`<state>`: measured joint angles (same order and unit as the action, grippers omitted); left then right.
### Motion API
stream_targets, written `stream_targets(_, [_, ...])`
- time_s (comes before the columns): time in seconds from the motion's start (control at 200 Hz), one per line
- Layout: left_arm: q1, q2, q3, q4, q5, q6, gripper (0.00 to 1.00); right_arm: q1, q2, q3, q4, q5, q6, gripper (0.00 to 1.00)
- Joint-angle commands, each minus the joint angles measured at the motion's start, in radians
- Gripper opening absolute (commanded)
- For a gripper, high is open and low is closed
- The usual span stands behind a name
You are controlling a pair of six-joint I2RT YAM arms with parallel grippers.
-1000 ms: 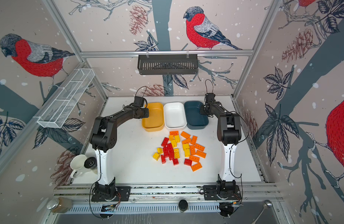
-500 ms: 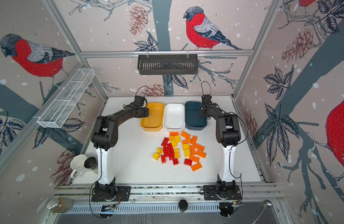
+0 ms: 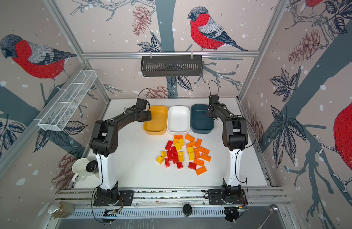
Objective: Sort the legos into containers by color
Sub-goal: Move the container to the top-center of the table.
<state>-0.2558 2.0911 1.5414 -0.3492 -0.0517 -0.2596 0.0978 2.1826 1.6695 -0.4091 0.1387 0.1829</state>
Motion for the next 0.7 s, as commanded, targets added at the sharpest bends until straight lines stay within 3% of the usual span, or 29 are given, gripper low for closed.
stream_targets(0.0, [0.001, -0.009, -0.012, -0.002, 0.024, -0.028, 0.36, -0.012, 0.019, 0.025, -0.012, 0.024, -0.026, 0.21])
stream_targets(0.17, [0.0, -0.024, -0.033, 0.017, 0.098, -0.047, 0.35, 0.032, -0.009, -0.007, 0.015, -0.035, -0.147, 0.21])
stream_targets(0.315, [-0.002, -0.041, -0.046, 0.025, 0.138, -0.064, 0.34, 0.047, -0.002, 0.008, 0.011, -0.03, -0.144, 0.24])
stream_targets(0.435, [-0.001, -0.076, -0.051, -0.003, 0.099, -0.088, 0.35, 0.048, -0.045, 0.001, 0.004, 0.019, -0.121, 0.36])
stream_targets(0.695, [0.003, -0.295, -0.201, 0.092, 0.081, -0.136, 0.58, 0.053, -0.378, -0.275, 0.043, -0.005, -0.057, 0.68])
